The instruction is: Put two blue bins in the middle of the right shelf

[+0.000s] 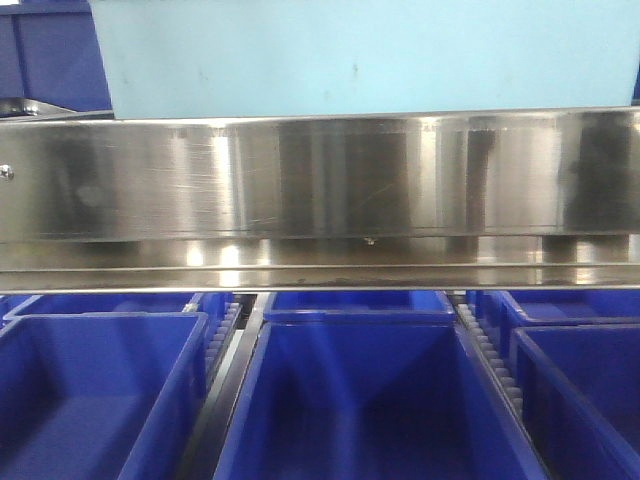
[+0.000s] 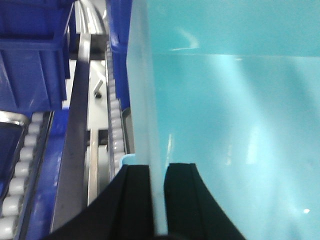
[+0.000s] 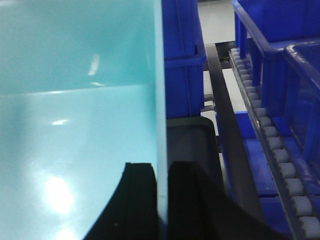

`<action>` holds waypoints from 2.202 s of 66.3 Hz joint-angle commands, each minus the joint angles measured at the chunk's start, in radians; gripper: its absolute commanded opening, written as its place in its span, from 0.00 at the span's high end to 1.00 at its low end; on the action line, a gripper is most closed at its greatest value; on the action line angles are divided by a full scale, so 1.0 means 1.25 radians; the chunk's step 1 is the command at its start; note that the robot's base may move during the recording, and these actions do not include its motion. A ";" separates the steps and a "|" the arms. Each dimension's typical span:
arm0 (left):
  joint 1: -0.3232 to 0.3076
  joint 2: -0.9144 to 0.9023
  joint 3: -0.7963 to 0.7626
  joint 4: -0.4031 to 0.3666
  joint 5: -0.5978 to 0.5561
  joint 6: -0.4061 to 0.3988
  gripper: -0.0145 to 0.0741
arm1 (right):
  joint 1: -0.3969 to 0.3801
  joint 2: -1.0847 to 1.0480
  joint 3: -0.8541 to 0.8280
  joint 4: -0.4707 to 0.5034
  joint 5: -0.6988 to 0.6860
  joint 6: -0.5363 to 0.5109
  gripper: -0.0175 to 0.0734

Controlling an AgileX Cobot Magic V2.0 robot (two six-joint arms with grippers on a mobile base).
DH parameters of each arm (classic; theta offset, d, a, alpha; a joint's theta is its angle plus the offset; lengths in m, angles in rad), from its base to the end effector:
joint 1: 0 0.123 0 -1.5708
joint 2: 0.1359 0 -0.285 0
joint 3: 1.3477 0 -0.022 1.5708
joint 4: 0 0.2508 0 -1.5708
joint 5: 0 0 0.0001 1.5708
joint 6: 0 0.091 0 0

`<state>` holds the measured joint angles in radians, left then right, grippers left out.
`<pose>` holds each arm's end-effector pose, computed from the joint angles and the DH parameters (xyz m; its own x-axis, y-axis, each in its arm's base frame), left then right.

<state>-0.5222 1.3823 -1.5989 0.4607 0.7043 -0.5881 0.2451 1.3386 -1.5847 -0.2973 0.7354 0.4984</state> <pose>0.2728 -0.1267 0.4739 -0.3416 -0.0515 -0.9384 0.1707 0.9785 -0.1159 0.2810 0.0518 0.4763 -0.3627 0.1837 -0.9136 0.0391 0.9825 0.1821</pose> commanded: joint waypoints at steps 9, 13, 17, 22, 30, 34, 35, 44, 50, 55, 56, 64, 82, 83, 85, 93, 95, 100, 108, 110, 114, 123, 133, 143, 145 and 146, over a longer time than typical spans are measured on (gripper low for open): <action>-0.001 -0.072 0.135 0.076 -0.205 -0.035 0.96 | -0.010 -0.091 0.159 -0.071 -0.214 0.004 0.99; -0.001 -0.071 0.143 0.076 -0.219 -0.038 0.96 | -0.010 -0.104 0.188 -0.071 -0.219 0.004 0.99; -0.001 -0.071 0.143 0.076 -0.219 -0.038 0.96 | -0.010 -0.108 0.210 -0.074 -0.217 0.004 0.99; 0.004 -0.069 0.143 0.086 -0.219 -0.038 0.96 | -0.010 -0.108 0.230 -0.080 -0.241 0.004 0.99; 0.020 -0.049 0.143 0.080 -0.219 -0.038 0.96 | -0.010 -0.108 0.246 -0.080 -0.296 0.004 0.99; 0.022 -0.037 0.143 0.069 -0.220 -0.038 0.96 | -0.010 -0.106 0.247 -0.080 -0.285 0.004 0.99; 0.022 -0.036 0.143 0.067 -0.220 -0.038 0.96 | -0.010 -0.106 0.247 -0.080 -0.280 0.004 0.99; 0.022 -0.010 0.144 0.053 -0.216 -0.038 0.96 | -0.010 -0.094 0.250 -0.102 -0.266 0.004 0.99; 0.022 -0.002 0.149 0.053 -0.214 -0.038 0.96 | -0.010 -0.082 0.250 -0.102 -0.266 0.004 0.99; 0.022 -0.002 0.168 0.046 -0.214 -0.038 0.96 | -0.010 -0.073 0.250 -0.102 -0.266 0.004 0.99; 0.022 -0.002 0.173 0.046 -0.214 -0.038 0.96 | -0.010 -0.069 0.252 -0.102 -0.266 0.004 0.99; 0.022 -0.002 0.219 0.045 -0.252 -0.040 0.96 | -0.010 -0.054 0.261 -0.102 -0.265 0.004 0.99; 0.022 0.033 0.225 0.030 -0.281 -0.042 0.96 | -0.010 -0.052 0.324 -0.102 -0.268 0.005 0.99; 0.022 0.036 0.225 0.030 -0.281 -0.042 0.96 | -0.010 -0.052 0.326 -0.102 -0.270 0.005 0.99; 0.022 0.040 0.225 0.030 -0.284 -0.042 0.96 | -0.010 -0.052 0.329 -0.102 -0.278 0.005 0.99; 0.022 0.047 0.225 0.029 -0.284 -0.042 0.96 | -0.010 -0.051 0.329 -0.102 -0.280 0.005 0.99; 0.022 0.047 0.225 0.029 -0.284 -0.042 0.96 | -0.010 -0.049 0.329 -0.102 -0.280 0.005 0.99; 0.022 0.047 0.225 0.029 -0.284 -0.042 0.96 | -0.010 -0.045 0.329 -0.102 -0.283 0.005 0.99; 0.022 0.047 0.225 0.033 -0.282 -0.042 0.96 | -0.010 -0.041 0.329 -0.102 -0.284 0.005 0.99; 0.022 0.047 0.225 0.033 -0.282 -0.042 0.96 | -0.010 -0.041 0.329 -0.102 -0.282 0.005 0.99; 0.022 0.047 0.225 0.033 -0.282 -0.042 0.96 | -0.010 -0.041 0.329 -0.102 -0.284 0.005 0.99; 0.020 0.047 0.225 0.029 -0.280 -0.042 0.79 | -0.010 -0.041 0.329 -0.102 -0.286 0.005 0.93; 0.020 0.047 0.225 0.029 -0.278 -0.042 0.53 | -0.010 -0.041 0.329 -0.102 -0.287 0.005 0.58; 0.020 0.046 0.217 0.029 -0.260 -0.042 0.41 | -0.010 -0.049 0.328 -0.102 -0.278 0.005 0.40; 0.020 0.046 0.207 0.029 -0.242 -0.042 0.41 | -0.010 -0.055 0.328 -0.100 -0.273 0.005 0.39; 0.020 0.046 0.203 0.029 -0.234 -0.042 0.41 | -0.010 -0.057 0.326 -0.097 -0.273 0.005 0.38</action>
<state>-0.4927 1.4510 -1.3187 0.4983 0.3952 -0.6461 0.2348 1.2883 -1.1708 -0.4092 0.4031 0.5112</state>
